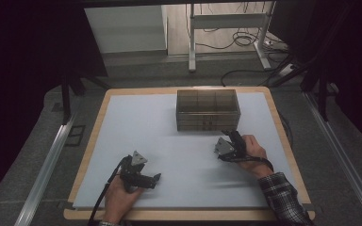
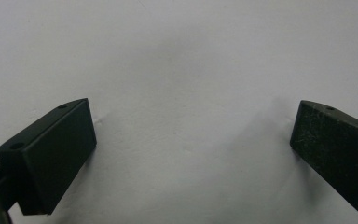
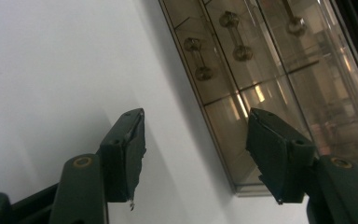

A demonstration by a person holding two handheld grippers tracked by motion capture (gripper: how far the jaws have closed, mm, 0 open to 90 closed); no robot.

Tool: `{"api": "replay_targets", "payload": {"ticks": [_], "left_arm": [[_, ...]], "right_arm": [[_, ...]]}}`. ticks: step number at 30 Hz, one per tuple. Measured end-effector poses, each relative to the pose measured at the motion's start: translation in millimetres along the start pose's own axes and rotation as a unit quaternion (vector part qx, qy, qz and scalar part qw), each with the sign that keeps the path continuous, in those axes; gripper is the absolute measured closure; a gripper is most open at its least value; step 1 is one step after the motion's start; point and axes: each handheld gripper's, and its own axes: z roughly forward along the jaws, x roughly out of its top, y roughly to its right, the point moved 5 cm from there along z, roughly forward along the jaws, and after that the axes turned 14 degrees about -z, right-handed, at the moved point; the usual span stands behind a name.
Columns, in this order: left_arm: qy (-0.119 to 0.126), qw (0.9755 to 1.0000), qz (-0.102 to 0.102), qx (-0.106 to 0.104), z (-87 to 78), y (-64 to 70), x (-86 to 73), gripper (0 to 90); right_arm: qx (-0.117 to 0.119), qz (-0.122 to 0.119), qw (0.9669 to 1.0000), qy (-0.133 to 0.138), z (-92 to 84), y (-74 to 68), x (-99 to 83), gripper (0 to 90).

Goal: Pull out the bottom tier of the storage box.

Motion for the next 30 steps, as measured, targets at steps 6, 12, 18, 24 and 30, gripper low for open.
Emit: {"api": "replay_targets", "payload": {"ticks": [6, 12, 18, 24, 30], "left_arm": [[0.0, 1.0, 0.0, 0.0, 0.0, 0.0, 0.0, 0.0], [0.0, 1.0, 0.0, 0.0, 0.0, 0.0, 0.0, 0.0], [0.0, 1.0, 0.0, 0.0, 0.0, 0.0, 0.0, 0.0], [0.0, 1.0, 0.0, 0.0, 0.0, 0.0, 0.0, 0.0], [0.0, 1.0, 0.0, 0.0, 0.0, 0.0, 0.0, 0.0]], "right_arm": [[-0.015, -0.032, 0.9993, -0.011, 9.6, -1.4, 6.6, 41.9], [-0.031, -0.063, 0.9973, -0.022, 18.0, -2.1, 13.4, 44.9], [-0.05, -0.098, 0.9933, -0.037, 25.4, -0.9, 18.9, 48.4], [-0.072, -0.139, 0.9859, -0.06, 34.2, -0.6, 24.5, 51.9], [-0.081, -0.174, 0.9787, -0.072, 44.9, -2.7, 30.6, 56.2]]}}
